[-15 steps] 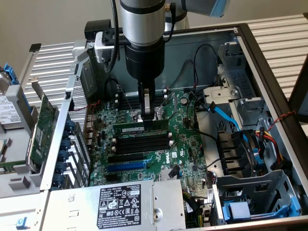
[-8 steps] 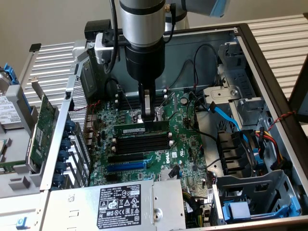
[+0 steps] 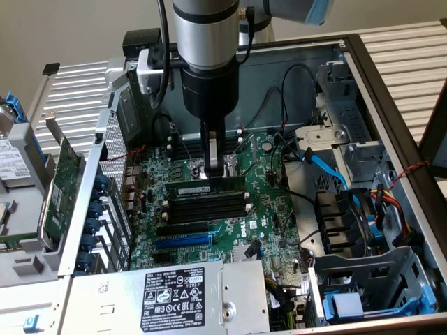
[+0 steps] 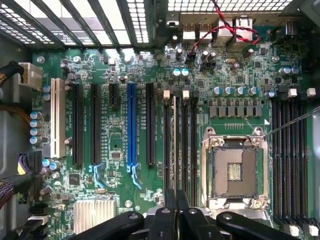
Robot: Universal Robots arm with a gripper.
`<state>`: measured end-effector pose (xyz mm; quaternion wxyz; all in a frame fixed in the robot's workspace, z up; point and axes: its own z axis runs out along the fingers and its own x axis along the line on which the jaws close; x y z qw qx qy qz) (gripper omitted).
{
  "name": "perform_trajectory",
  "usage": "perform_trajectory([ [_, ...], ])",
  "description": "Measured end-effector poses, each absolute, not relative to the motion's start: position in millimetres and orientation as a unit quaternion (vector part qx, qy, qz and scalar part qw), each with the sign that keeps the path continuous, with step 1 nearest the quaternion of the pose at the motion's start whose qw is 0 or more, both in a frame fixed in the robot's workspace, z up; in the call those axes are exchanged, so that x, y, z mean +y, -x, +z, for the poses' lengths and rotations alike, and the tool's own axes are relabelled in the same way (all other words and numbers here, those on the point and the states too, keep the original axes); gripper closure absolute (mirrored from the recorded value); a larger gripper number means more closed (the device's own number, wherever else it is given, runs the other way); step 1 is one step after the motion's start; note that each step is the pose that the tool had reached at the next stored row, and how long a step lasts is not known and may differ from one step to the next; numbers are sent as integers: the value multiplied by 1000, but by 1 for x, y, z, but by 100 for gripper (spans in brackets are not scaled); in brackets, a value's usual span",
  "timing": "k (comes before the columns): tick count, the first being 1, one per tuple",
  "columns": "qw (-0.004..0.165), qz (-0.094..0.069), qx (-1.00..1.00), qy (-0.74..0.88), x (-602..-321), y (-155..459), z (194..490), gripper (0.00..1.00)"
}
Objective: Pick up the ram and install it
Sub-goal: 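Insert the ram into the slot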
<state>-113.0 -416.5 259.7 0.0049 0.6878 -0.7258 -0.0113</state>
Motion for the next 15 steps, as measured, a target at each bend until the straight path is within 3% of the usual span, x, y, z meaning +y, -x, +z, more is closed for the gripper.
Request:
perform_trajectory([
  [15,6,-11,-727,-686,-418,114,247,88],
])
